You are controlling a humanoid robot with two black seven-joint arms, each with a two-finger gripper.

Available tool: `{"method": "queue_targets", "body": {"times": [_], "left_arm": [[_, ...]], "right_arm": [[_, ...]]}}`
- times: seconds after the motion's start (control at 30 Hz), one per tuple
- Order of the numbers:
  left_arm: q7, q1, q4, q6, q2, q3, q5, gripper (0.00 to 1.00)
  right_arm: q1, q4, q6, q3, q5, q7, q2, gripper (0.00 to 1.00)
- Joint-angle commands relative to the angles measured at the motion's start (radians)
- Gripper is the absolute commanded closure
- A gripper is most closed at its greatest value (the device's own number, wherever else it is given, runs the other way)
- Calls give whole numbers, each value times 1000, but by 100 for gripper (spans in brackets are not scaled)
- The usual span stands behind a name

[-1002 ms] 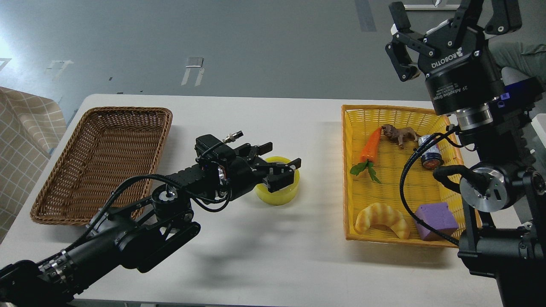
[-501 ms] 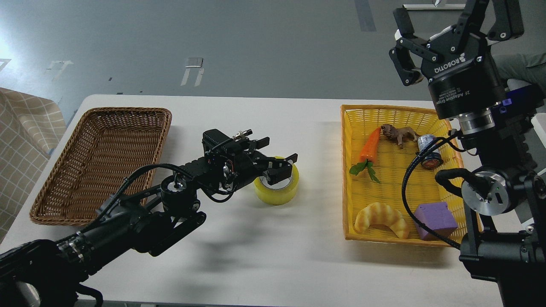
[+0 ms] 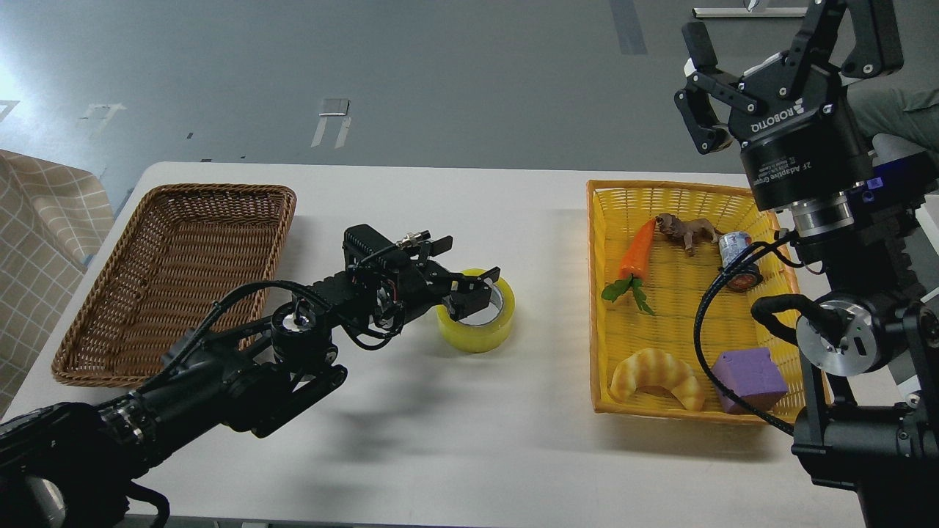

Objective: Place and transfer tape with both arms
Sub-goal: 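Close the left gripper on the tape roll's rim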

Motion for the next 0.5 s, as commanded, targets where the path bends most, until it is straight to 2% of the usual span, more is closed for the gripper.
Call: {"method": "queue_targets", "body": {"times": [0.0,0.27,0.37,0.47], "left_arm": [[-1,-2,16,-1,4,2,0,2],[-5,-17,19,0,23,74,0,2],[-34,-8,21,0,23,77,0,2],[-45,-5,28,0,20,85,0,2]], "right_arm": [[-1,0,0,0,0,2,0,0],[-5,0,0,0,0,2,0,0],[-14,0,-1,1,0,4,0,0],[-19,0,-1,6,0,6,0,0]]}}
